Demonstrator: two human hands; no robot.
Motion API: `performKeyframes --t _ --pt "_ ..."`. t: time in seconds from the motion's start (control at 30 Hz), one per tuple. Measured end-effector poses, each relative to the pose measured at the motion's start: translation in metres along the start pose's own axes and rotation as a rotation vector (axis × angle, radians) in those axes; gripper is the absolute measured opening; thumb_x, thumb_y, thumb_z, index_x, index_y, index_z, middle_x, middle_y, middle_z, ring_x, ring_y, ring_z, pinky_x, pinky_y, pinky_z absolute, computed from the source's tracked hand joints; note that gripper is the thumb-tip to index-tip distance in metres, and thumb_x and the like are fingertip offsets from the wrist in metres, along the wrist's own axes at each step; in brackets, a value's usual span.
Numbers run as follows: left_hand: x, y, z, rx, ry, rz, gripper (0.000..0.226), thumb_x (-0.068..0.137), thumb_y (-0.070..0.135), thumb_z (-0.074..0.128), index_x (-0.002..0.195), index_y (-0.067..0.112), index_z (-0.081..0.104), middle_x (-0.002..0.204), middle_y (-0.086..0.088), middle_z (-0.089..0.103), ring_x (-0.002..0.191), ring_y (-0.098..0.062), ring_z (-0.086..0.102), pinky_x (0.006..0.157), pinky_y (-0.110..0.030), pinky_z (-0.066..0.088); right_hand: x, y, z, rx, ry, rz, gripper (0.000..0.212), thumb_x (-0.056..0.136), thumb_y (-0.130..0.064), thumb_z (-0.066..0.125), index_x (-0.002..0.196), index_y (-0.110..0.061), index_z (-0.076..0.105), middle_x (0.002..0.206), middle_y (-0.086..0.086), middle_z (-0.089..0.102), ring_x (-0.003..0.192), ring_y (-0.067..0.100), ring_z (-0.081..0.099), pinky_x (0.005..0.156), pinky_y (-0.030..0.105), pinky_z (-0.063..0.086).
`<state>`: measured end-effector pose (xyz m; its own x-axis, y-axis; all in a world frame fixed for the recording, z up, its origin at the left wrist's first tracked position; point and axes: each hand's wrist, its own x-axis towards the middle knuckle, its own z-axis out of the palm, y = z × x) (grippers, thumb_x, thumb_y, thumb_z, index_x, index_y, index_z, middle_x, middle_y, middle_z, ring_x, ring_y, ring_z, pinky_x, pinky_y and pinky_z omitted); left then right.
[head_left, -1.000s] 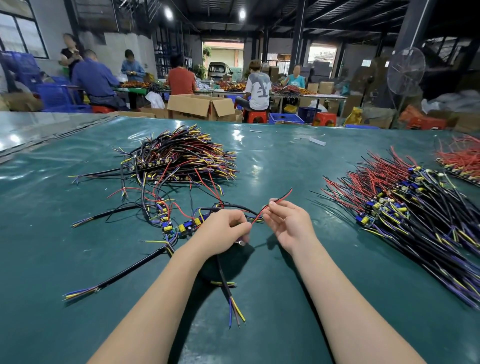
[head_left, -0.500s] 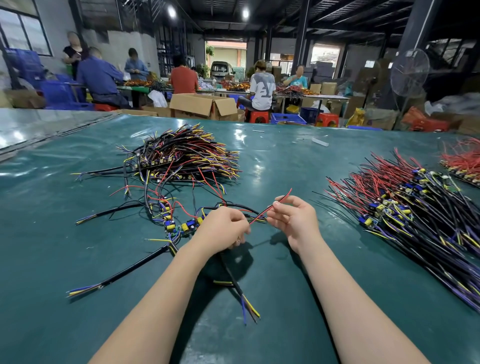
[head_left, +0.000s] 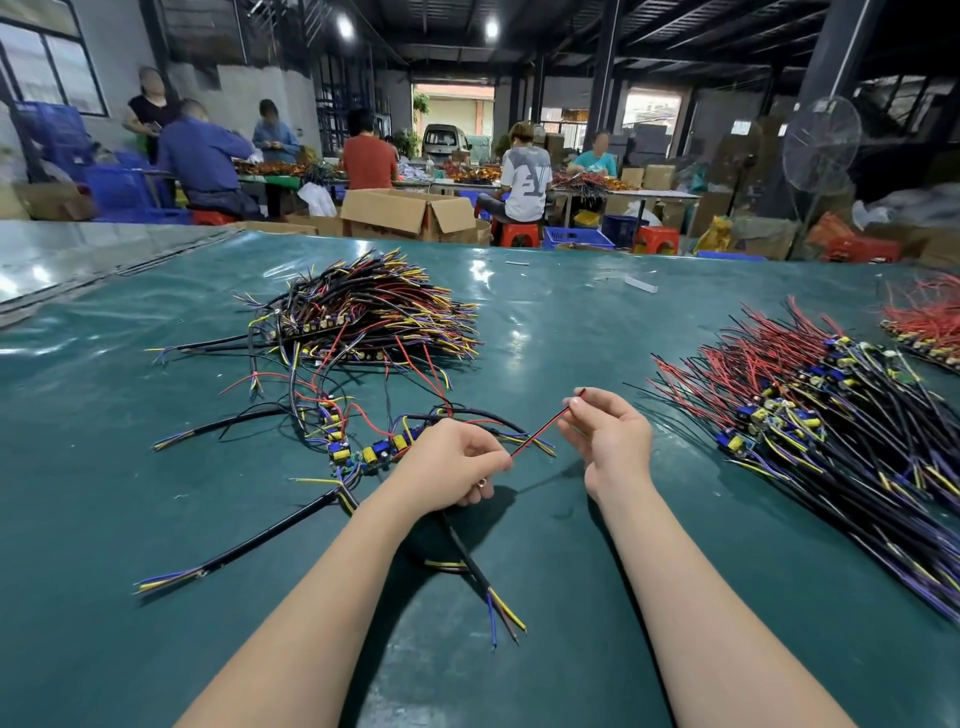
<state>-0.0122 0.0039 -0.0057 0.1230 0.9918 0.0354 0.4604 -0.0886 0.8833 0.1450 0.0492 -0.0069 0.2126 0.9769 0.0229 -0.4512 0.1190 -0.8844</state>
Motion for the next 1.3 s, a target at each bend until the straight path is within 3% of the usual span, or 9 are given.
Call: performKeyframes --t 0.13,0.4,0.53,0.67,0.77,0.87,1.03,1.17,1.3 --pt "-0.001 0.001 -0.001 0.001 -0.029 -0.013 0.02 0.086 0.012 0.058 0.068 0.017 0.065 0.04 0.006 0.056 0.035 -0.005 0.048 0.039 -0.013 0.038 -0.003 0.0 0.002 0.009 0.02 -0.046 0.025 0.08 0.015 0.056 0.07 -0.008 0.058 0.062 0.007 0.058 0.044 0.004 0.058 0.048 0.016 0.051" --pt "-0.004 0.003 -0.002 -0.057 -0.057 -0.02 0.02 0.089 0.005 0.052 0.077 0.016 0.064 0.049 0.004 0.059 0.039 -0.005 0.05 0.043 -0.016 0.042 0.001 -0.007 -0.007 0.233 0.018 0.208 0.016 0.086 0.006 0.055 0.074 -0.004 0.056 0.047 0.003 0.063 0.042 0.009 0.061 0.045 0.018 0.051" --pt "-0.004 0.005 -0.004 -0.066 -0.15 -0.065 0.023 0.087 -0.006 0.047 0.087 0.01 0.063 0.055 0.003 0.063 0.044 -0.005 0.055 0.047 -0.016 0.044 0.004 -0.005 -0.01 0.155 0.078 0.123 0.02 0.084 0.01 0.057 0.07 -0.004 0.058 0.046 0.0 0.06 0.041 0.007 0.06 0.046 0.017 0.051" --pt "-0.004 0.004 -0.006 -0.086 -0.14 -0.076 0.023 0.086 -0.007 0.048 0.079 0.009 0.062 0.057 0.0 0.063 0.046 -0.009 0.055 0.045 -0.018 0.043 0.002 -0.004 -0.005 0.051 0.11 -0.03 0.022 0.08 0.012 0.059 0.068 -0.005 0.06 0.047 -0.003 0.06 0.042 0.004 0.058 0.048 0.015 0.051" --pt "-0.003 0.002 -0.005 -0.106 -0.096 -0.078 0.023 0.085 -0.007 0.048 0.075 0.009 0.06 0.057 -0.001 0.062 0.045 -0.01 0.054 0.043 -0.018 0.042 0.0 -0.005 -0.003 0.14 0.106 0.023 0.02 0.082 0.011 0.058 0.071 -0.005 0.061 0.045 -0.005 0.061 0.043 0.006 0.059 0.048 0.016 0.052" --pt "-0.003 0.001 -0.004 -0.187 -0.067 -0.081 0.025 0.086 -0.009 0.047 0.073 0.009 0.059 0.053 -0.002 0.061 0.042 -0.009 0.052 0.041 -0.017 0.041 -0.002 -0.005 -0.002 0.223 0.017 0.16 0.014 0.086 0.005 0.056 0.075 -0.004 0.058 0.045 0.0 0.061 0.041 0.007 0.06 0.046 0.017 0.052" --pt "-0.002 0.001 -0.001 -0.277 -0.021 -0.082 0.024 0.087 -0.009 0.047 0.075 0.009 0.057 0.052 -0.003 0.058 0.039 -0.008 0.049 0.04 -0.016 0.037 -0.008 -0.002 0.004 -0.045 -0.247 0.356 0.018 0.089 0.001 0.051 0.075 -0.002 0.062 0.048 0.004 0.061 0.042 0.009 0.059 0.046 0.018 0.052" --pt "0.0 0.0 0.001 -0.265 0.019 -0.064 0.021 0.085 -0.007 0.048 0.084 0.014 0.052 0.055 -0.001 0.061 0.043 -0.009 0.052 0.042 -0.018 0.042 -0.016 -0.001 0.008 -0.25 -0.531 0.367 0.023 0.081 0.015 0.049 0.081 -0.002 0.065 0.058 0.007 0.064 0.047 0.013 0.061 0.051 0.02 0.053" --pt "0.001 -0.001 0.003 -0.246 0.044 -0.035 0.019 0.085 -0.004 0.051 0.084 0.014 0.046 0.052 0.002 0.062 0.049 -0.011 0.056 0.048 -0.022 0.046 -0.019 0.002 0.011 -0.328 -0.58 0.295 0.02 0.083 0.011 0.053 0.084 -0.004 0.065 0.06 0.004 0.067 0.049 0.015 0.063 0.053 0.018 0.051"
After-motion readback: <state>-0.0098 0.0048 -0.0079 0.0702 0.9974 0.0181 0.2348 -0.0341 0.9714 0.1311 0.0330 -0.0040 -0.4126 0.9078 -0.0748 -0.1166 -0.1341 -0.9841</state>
